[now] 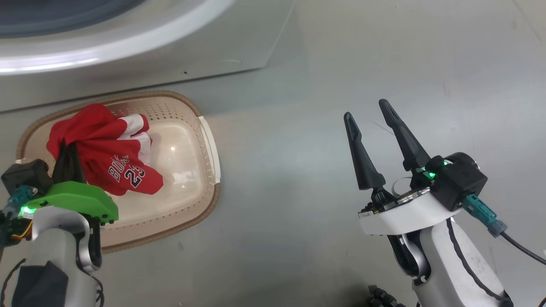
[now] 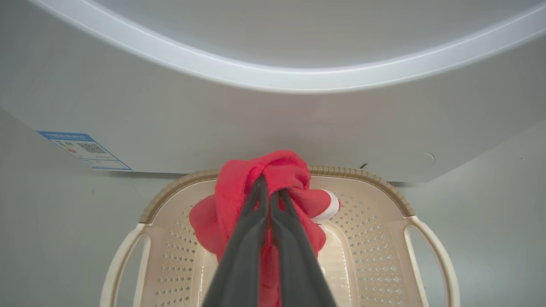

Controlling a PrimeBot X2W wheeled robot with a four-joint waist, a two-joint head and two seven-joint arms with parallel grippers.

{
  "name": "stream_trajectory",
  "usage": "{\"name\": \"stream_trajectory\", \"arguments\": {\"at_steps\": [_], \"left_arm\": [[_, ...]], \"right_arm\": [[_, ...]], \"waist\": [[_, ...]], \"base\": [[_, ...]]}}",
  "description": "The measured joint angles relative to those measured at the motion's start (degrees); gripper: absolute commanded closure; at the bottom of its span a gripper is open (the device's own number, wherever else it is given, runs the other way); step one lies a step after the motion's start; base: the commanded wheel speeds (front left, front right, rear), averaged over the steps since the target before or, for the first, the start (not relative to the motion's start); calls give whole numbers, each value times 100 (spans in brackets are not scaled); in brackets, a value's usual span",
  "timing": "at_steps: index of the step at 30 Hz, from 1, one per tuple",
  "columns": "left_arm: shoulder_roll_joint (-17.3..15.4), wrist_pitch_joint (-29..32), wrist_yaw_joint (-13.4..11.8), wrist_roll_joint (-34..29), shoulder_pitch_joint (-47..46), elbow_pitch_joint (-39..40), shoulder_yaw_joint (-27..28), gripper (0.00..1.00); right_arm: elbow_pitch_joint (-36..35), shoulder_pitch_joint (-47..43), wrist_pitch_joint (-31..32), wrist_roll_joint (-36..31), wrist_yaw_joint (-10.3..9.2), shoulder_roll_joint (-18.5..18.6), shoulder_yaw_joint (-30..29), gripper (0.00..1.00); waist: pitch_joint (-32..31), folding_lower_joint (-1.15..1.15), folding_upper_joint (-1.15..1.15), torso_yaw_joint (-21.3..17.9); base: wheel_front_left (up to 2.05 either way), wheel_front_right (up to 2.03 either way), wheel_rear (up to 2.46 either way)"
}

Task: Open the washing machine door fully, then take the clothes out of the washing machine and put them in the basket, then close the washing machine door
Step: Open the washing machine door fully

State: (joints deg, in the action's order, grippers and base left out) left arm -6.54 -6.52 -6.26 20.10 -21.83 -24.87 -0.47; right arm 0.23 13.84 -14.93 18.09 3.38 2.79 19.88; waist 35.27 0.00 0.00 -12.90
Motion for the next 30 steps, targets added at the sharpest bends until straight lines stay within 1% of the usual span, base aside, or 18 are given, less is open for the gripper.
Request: {"name": "stream_trajectory", "arguments": {"at_steps": [3, 5, 11, 18, 23, 24, 25, 26, 27, 30], "left_arm": [[-23, 53, 0, 38, -131, -279, 62, 100], [-23, 118, 0, 67, -221, -476, 64, 100], [-21, 245, 0, 209, -416, -981, 93, 100], [-10, 300, 12, 325, -548, -1468, 105, 100], [-23, 352, 180, 342, -614, -1772, 51, 100], [-22, 352, 189, 342, -638, -1829, 46, 91], [-24, 366, 213, 342, -666, -1896, 35, 67], [-24, 392, 249, 342, -681, -1942, 32, 47], [-23, 398, 266, 342, -695, -2001, 2, 0], [-20, 400, 379, 323, -709, -2154, -131, 0]], "right_arm": [[-33, 113, 0, 27, -3, 0, 25, 0], [-52, 162, -1, 57, -57, 0, 25, 0], [-73, 294, 0, 113, -78, -2, 69, 0], [-79, 429, 0, 152, -151, -1, 62, 0], [-67, 452, 0, 185, -154, -1, 69, 0], [-64, 455, 0, 198, -158, -2, 71, 0], [-63, 460, 0, 201, -163, -1, 71, 0], [-56, 469, 0, 202, -178, -1, 70, 0], [-42, 481, 0, 202, -179, -2, 67, 0], [22, 489, 0, 200, -196, -2, 59, 0]], "waist": [[195, 0, 0, -99], [312, 0, 0, -164], [613, 0, 0, -317], [816, 0, 0, -411], [854, 0, 0, -434], [855, 0, 0, -434], [855, 0, 0, -434], [854, 0, 0, -432], [848, 0, 0, -428], [804, 0, 0, -405]], "base": [[0, 0, 0], [0, 0, 0], [0, 0, 0], [0, 0, 0], [0, 0, 0], [0, 0, 0], [0, 0, 0], [0, 0, 0], [0, 0, 0], [0, 0, 0]]}}
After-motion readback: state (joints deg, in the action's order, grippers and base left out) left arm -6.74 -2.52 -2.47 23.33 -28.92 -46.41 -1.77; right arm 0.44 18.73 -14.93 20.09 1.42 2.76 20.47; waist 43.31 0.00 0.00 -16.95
